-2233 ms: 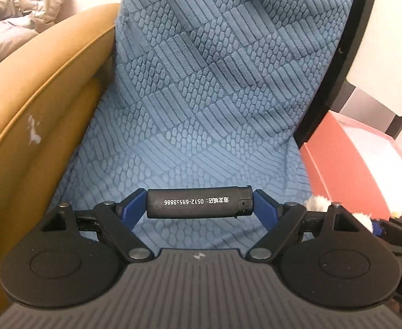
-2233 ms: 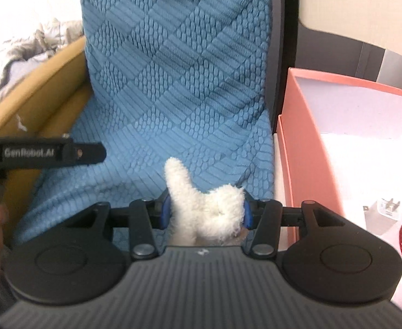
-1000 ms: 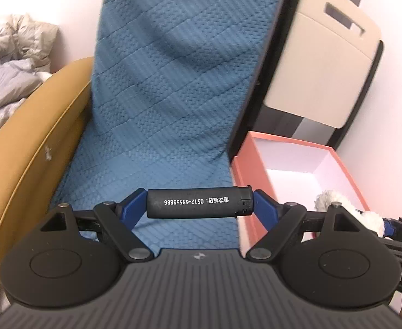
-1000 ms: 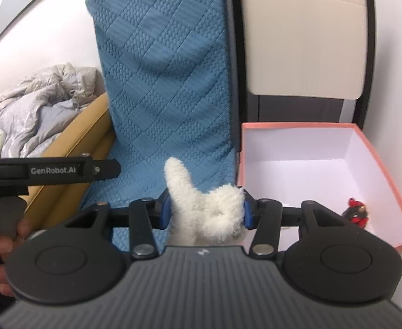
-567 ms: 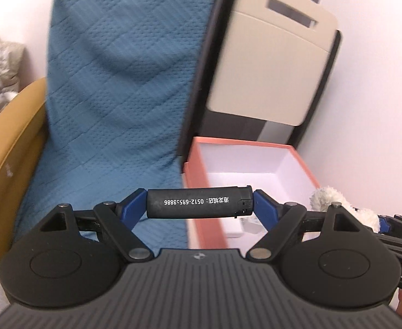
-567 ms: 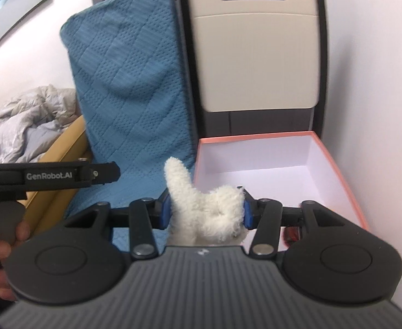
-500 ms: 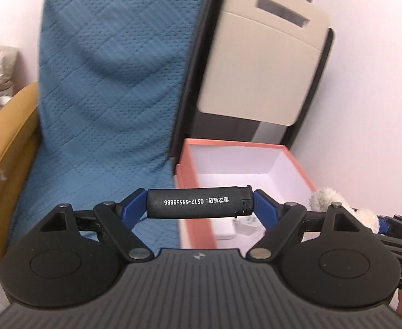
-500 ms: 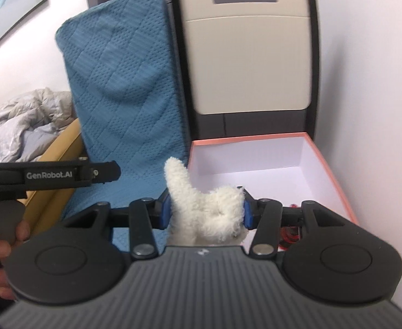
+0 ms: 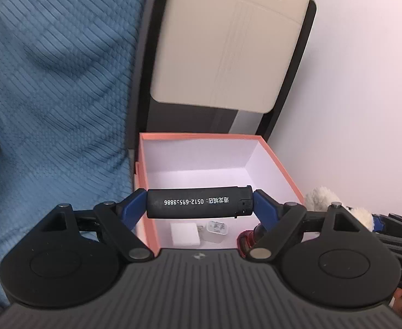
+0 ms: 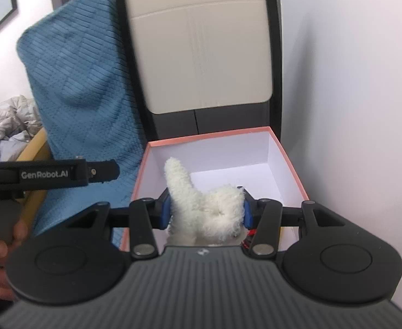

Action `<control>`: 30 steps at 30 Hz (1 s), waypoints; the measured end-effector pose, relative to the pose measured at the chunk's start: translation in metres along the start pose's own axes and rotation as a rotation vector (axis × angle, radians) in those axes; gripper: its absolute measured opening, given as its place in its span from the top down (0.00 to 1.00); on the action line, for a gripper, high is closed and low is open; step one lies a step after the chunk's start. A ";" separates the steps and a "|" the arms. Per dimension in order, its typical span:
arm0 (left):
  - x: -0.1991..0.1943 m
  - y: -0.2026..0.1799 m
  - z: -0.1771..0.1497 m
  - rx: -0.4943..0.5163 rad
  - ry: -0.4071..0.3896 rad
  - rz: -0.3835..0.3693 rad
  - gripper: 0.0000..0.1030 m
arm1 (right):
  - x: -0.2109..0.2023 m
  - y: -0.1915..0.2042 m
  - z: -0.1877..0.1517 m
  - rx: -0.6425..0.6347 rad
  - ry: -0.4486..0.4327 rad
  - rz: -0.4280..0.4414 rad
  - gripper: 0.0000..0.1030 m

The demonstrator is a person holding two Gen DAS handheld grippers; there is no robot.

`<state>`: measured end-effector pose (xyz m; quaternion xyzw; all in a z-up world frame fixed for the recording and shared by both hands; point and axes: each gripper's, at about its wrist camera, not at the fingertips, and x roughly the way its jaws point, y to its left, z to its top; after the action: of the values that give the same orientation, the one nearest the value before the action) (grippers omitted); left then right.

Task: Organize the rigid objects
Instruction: 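Open both tools over the box to drop the brush and USB stick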

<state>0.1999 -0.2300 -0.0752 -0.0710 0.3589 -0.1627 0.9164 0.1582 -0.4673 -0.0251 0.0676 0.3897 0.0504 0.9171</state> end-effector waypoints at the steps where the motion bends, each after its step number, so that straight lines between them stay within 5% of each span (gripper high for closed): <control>1: 0.007 -0.002 0.000 0.000 0.009 0.002 0.16 | 0.005 -0.006 0.000 0.005 0.005 -0.002 0.51; 20: 0.147 -0.006 -0.009 -0.027 0.179 0.030 0.16 | 0.128 -0.070 -0.011 0.051 0.146 -0.032 0.50; 30: 0.174 -0.009 -0.015 -0.039 0.201 0.027 0.16 | 0.165 -0.080 -0.019 0.078 0.192 -0.029 0.50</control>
<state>0.3076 -0.2998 -0.1944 -0.0673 0.4529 -0.1499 0.8763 0.2620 -0.5203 -0.1680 0.0924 0.4782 0.0284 0.8729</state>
